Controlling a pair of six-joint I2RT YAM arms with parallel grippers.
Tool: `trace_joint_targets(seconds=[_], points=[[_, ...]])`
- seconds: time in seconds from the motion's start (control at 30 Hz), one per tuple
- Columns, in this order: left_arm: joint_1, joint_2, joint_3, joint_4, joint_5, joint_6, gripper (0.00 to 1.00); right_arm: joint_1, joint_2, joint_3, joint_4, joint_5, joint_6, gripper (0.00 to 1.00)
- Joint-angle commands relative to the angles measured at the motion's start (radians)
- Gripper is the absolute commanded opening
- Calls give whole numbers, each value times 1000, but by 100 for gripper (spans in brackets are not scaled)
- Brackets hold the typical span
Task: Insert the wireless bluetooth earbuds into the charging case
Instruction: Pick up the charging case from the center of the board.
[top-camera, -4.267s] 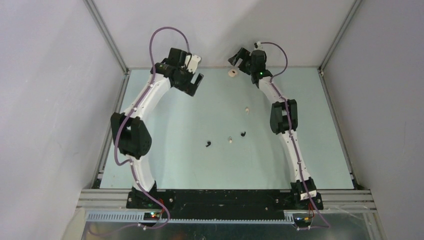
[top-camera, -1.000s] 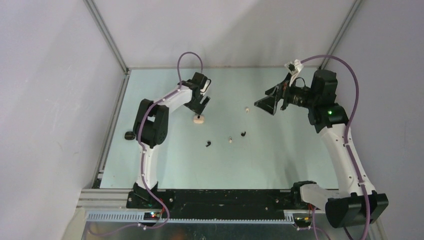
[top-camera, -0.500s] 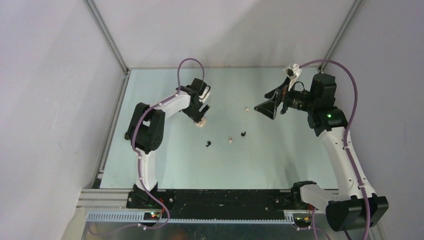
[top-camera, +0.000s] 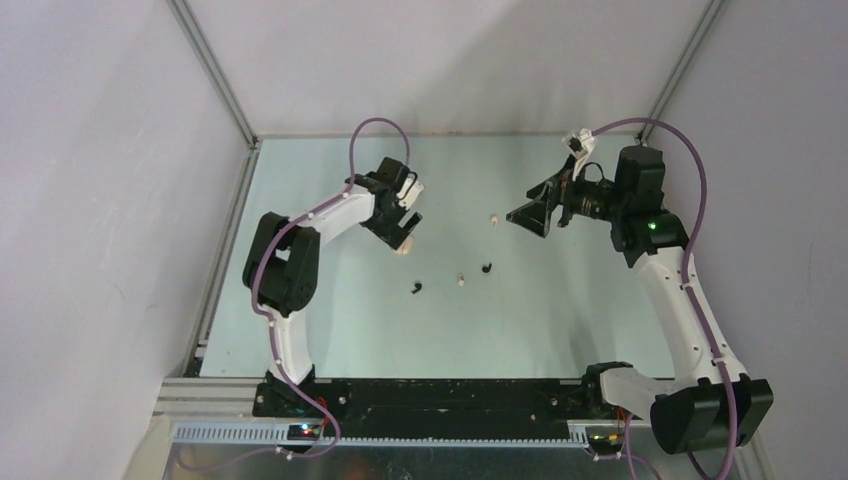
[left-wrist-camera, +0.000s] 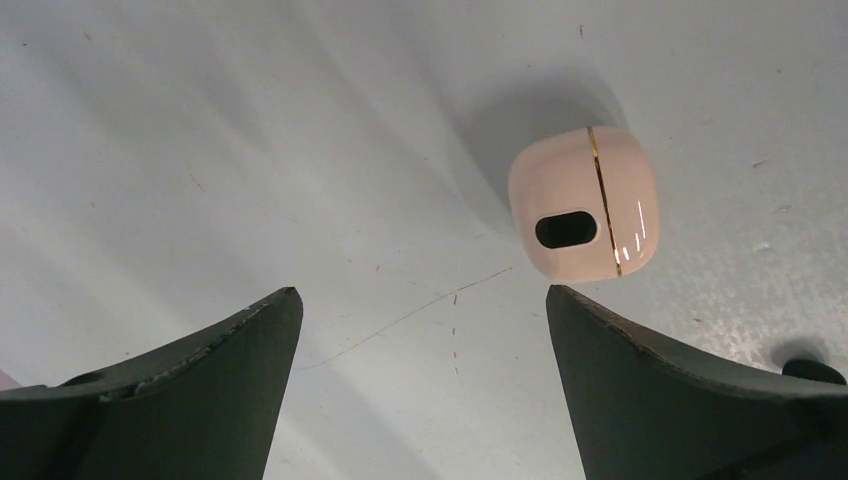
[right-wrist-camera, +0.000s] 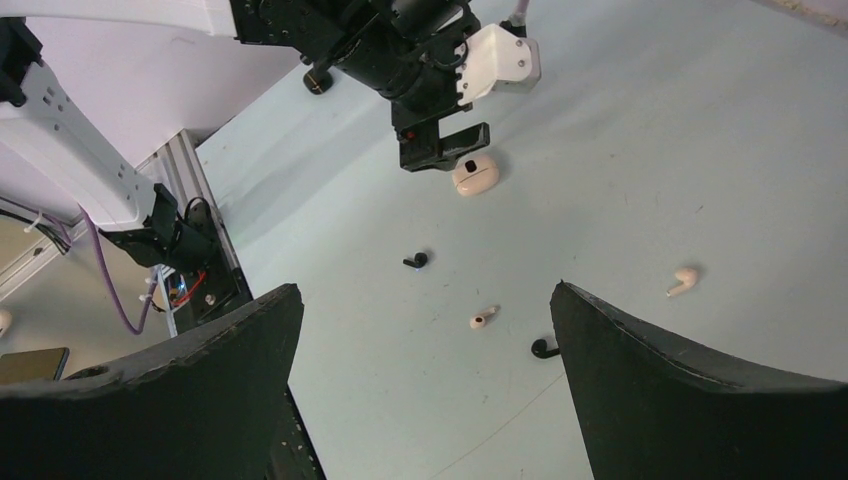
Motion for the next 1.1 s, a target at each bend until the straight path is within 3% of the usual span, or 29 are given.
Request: trace_joint_targets(seconds=[0.0, 0.67, 1.07], points=[[-12, -44, -12, 21, 22, 13, 99, -2, 1, 4, 30, -9, -10, 100], [-47, -94, -85, 88, 109, 108, 100, -4, 15, -12, 46, 1, -11, 100], [-46, -175, -122, 100, 130, 691, 100, -17, 37, -16, 49, 14, -18, 100]])
